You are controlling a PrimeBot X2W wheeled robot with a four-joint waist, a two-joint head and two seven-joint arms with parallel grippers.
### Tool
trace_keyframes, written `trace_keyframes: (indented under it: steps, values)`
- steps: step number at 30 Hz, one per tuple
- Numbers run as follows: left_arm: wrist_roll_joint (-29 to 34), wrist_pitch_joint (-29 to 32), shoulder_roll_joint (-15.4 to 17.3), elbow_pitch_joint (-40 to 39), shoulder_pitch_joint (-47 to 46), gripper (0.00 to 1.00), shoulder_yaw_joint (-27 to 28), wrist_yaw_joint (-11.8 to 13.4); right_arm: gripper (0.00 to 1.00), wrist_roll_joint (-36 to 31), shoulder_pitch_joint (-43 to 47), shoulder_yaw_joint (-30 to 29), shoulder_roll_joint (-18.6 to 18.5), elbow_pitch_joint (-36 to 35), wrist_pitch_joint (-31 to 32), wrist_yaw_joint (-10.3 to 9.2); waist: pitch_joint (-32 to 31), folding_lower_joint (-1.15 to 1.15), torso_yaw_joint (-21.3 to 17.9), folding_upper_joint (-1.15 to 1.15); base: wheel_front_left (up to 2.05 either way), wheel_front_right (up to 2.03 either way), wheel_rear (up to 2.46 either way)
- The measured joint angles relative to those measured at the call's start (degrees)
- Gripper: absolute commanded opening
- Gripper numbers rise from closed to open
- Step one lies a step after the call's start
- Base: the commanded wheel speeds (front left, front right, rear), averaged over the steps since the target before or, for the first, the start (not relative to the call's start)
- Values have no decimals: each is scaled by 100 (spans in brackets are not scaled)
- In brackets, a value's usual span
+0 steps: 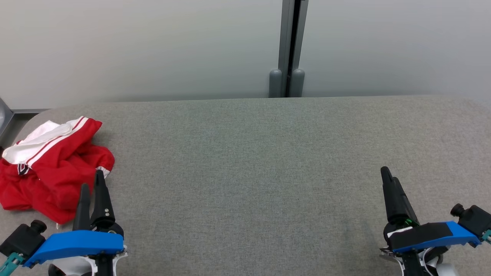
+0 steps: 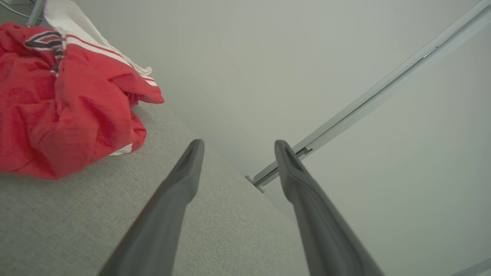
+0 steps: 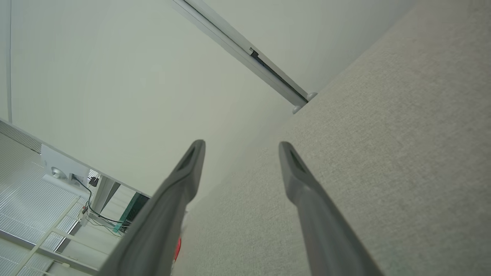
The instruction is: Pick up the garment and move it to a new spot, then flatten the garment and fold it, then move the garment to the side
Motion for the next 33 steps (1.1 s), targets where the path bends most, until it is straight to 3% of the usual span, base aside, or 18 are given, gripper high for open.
trace_keyframes:
  steps: [13,33]
  values:
    - [1220,-224,5,-41,26,100,-89,35,100,-1047,-2,78,-4,2,-215,1,-11,0,24,0,0,0,0]
    - [2586,-521,76,74,40,100,-257,59,100,-2372,-15,254,-9,116,-514,2,8,0,72,0,0,0,0]
